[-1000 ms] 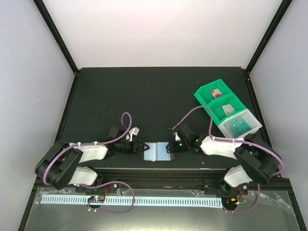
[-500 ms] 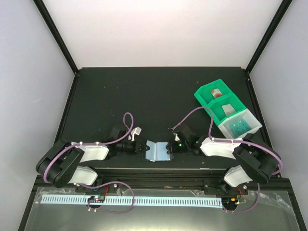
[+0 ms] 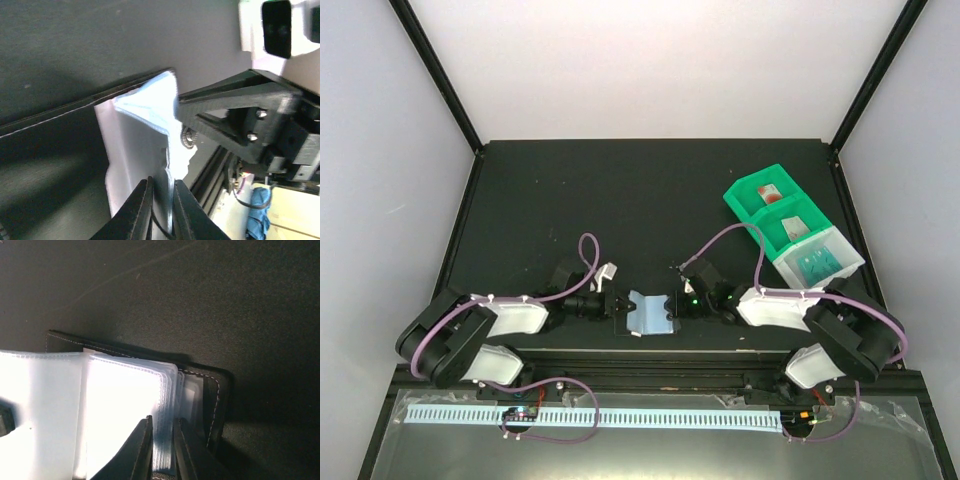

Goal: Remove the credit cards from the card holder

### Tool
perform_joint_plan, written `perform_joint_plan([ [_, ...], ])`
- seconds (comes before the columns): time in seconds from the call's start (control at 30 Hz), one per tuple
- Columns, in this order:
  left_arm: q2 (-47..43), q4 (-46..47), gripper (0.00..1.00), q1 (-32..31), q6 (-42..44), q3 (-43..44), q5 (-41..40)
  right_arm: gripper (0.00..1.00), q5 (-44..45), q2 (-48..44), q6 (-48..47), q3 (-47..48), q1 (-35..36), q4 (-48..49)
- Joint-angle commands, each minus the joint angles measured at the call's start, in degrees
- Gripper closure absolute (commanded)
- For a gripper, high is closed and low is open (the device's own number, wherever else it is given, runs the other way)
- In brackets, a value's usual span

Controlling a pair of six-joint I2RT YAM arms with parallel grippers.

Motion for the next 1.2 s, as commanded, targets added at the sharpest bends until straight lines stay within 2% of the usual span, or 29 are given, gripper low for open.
perform_joint_plan([
  [0.0,-3.5,-8.1,0.87,-0.4,2.6,1.8,-5.2,0.83,3.9,-2.5,-1.9,1.5,0.6,-5.8],
  [0.1,-7.5,-16.1,0.8,-0.3,4.9,3.7,-9.6,0.76,7.1,-6.0,-3.2,2.9,0.5,-10.0],
  [0.27,-15.9,-29.5,0.52,-0.3,8.6,7.6,-17.0,0.62,11.1,-13.2,-5.2,4.8,0.6,-14.8],
  [0.33,-20.3,-34.2,0.37,-0.3,10.2,9.6,-19.8,0.51,12.9,-16.8,-6.3,6.0,0.6,-17.2],
  [0.37,-22.8,-36.4,0.23,-0.3,11.1,10.8,-21.3,0.44,14.2,-18.3,-6.7,6.7,0.6,-18.7],
  [0.4,-25.0,-38.7,0.05,-0.3,12.1,12.0,-22.7,0.4,15.6,-20.2,-7.2,7.5,0.6,-20.1],
  [0.43,-27.3,-41.1,0.01,-0.2,13.1,13.4,-24.0,0.38,16.9,-22.4,-7.7,8.4,0.6,-21.6],
  [0.5,-32.3,-45.3,0.01,-0.3,15.5,16.2,-26.6,0.34,19.4,-25.3,-8.5,10.6,0.5,-24.8],
  [0.53,-34.3,-47.2,0.01,-0.3,16.7,17.8,-27.8,0.27,20.5,-26.7,-8.6,11.8,0.4,-26.5],
  [0.6,-37.8,-50.8,0.01,-0.3,19.0,21.4,-29.8,0.02,22.6,-29.5,-9.0,14.3,0.5,-29.4],
  [0.63,-39.2,-52.2,0.01,-0.2,20.0,23.0,-30.7,0.0,23.9,-30.9,-9.2,15.4,0.5,-30.6],
  [0.9,-47.5,-58.0,0.01,-0.3,25.2,33.2,-32.4,0.0,29.3,-40.6,-11.9,23.8,0.5,-37.1],
  [1.17,-50.3,-57.9,0.01,-0.2,23.5,35.3,-30.5,0.0,26.7,-45.6,-11.2,21.8,0.5,-37.2],
])
